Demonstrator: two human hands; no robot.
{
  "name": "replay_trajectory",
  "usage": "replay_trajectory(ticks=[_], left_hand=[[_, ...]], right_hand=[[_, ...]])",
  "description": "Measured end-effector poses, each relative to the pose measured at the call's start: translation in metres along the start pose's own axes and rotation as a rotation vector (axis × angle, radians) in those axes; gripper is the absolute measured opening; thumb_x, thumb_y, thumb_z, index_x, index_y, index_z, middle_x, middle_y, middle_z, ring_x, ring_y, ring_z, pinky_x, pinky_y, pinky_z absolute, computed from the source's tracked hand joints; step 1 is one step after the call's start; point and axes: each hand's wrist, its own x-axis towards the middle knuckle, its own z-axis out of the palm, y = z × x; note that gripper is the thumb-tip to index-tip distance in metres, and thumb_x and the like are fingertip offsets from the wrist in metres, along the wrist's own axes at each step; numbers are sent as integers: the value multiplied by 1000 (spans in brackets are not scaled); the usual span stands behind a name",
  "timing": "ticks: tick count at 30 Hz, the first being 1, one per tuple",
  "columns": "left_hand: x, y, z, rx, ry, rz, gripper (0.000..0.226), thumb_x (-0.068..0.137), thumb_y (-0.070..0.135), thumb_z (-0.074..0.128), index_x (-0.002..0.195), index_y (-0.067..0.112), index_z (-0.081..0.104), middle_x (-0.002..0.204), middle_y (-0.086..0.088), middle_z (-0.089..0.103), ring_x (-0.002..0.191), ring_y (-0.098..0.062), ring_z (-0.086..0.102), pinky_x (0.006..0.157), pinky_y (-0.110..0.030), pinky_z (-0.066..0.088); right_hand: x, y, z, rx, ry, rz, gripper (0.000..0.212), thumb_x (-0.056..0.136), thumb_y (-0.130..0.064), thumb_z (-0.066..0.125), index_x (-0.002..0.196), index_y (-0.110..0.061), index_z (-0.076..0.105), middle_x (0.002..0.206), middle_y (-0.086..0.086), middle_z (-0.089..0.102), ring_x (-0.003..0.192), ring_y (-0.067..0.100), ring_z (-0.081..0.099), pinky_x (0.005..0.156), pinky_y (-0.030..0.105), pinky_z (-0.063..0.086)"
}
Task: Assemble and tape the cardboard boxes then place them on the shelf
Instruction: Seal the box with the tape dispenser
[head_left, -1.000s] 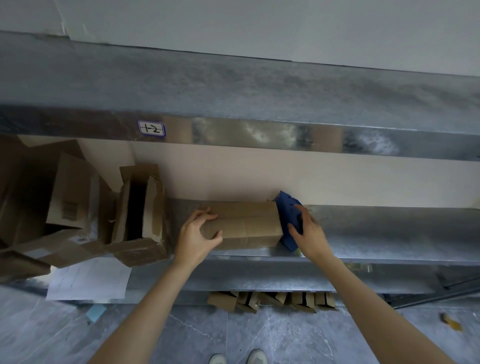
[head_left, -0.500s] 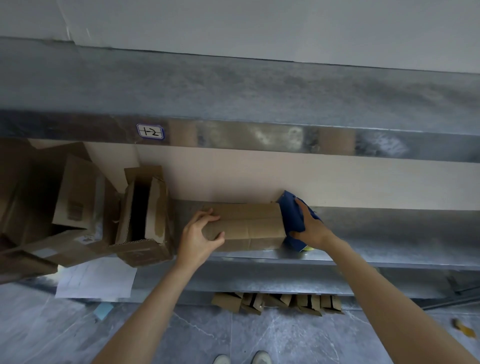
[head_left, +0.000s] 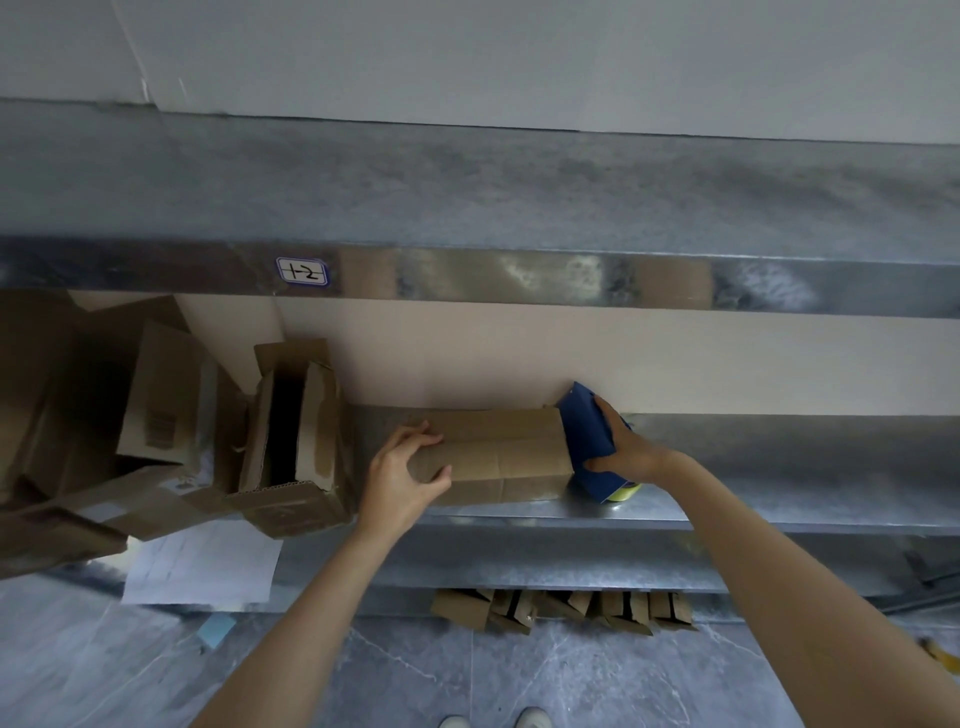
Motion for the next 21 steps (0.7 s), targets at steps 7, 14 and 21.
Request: replay_trajectory(ticks=[7,14,21], left_hand=[[0,0,0,-11,5,5,33,77,16,82,109,14,73,121,6,59,116,-4,55,96,0,31],[-1,-1,1,-25,9,3,33,78,16,81,110,15,72,122,5,59,119,-5,54,99,-5,33],[-1,-3,-1,-57,8,10,36,79,16,81,113,18,72,126,7,58,120,-6,53,104,-22,39]], right_hand=[[-5,1,5,2,21,-31,108,86,-8,71,155,-32,-9,163,5,3,145,35,20,104,39,37],[-16,-4,21,-83,229,-74,94,88,-6,67,156,-26,4,143,10,45,106,29,57,89,43,52],[-32,-11,13,-222,264,-61,92,91,-4,61,154,-38,5,112,23,62,87,36,64,74,47,58]])
